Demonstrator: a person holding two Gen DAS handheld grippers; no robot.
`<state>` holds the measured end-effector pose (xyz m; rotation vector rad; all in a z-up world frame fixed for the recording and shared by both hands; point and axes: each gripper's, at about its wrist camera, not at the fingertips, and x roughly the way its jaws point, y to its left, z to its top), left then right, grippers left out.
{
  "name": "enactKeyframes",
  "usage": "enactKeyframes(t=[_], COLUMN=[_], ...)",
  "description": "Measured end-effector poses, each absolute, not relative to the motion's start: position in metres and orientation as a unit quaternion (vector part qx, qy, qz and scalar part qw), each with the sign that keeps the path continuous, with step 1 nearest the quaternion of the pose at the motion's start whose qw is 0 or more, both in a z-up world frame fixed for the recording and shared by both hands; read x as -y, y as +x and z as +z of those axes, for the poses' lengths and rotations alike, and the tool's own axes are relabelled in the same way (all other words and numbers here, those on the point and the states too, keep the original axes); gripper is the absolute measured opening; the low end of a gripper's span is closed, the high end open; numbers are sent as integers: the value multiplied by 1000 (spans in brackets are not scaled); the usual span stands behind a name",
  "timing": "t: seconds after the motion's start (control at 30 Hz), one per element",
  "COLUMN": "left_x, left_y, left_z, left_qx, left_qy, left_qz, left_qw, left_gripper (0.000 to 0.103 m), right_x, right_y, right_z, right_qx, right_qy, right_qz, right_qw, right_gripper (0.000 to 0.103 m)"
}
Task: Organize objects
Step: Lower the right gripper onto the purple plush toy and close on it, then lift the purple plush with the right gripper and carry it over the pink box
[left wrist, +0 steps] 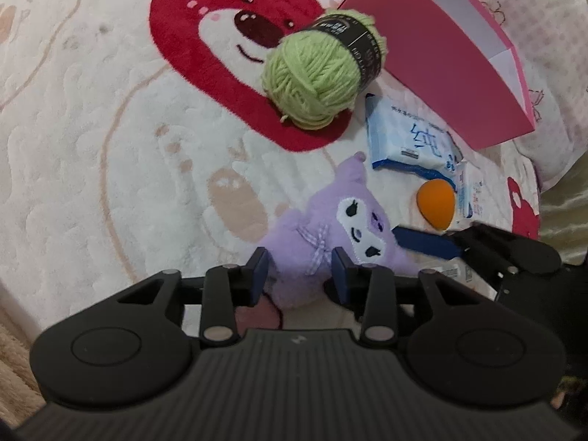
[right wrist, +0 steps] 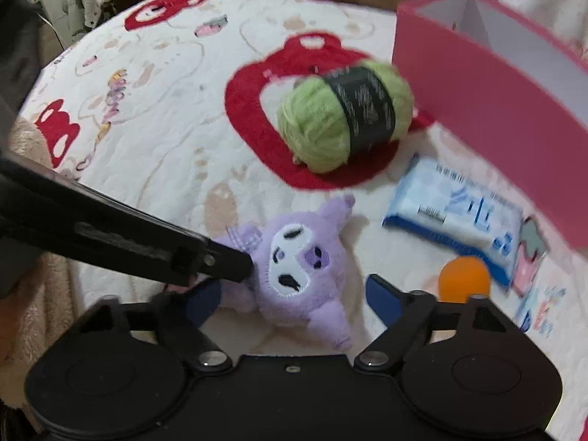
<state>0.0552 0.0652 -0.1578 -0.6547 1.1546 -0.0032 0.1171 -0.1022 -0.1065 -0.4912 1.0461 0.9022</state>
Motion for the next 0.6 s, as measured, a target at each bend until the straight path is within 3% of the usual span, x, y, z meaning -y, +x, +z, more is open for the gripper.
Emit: enactKeyframes(t=[0.03,0.1,0.23,0.43,0.6], left_x=[-66,-66,-64,-55,-59], left_y=[56,58,60,59,59], left_z=[-161,-166,-172,-168,-169], left_qx=[-541,-549,-554,-529,-517], left_qy=[-303,-306,-297,-272,-291], left_qz=[0,7,3,19,20], left_qw=[785,778,777,804,805], left_gripper=[43,49,50,40,38], right_x=[99,99,95,98,93], right_y=[123,126,127,136,132], right_z=[-109,-113,-125,-129,-122], right_qx=[-491,-506,-518,-528,-508], right_qy=[-222,-214,-224,-194,-189], right_qz=[410,415,412,417,427], right_qw=[736,725,716,713,724], right_gripper=[68,67,66,64,61])
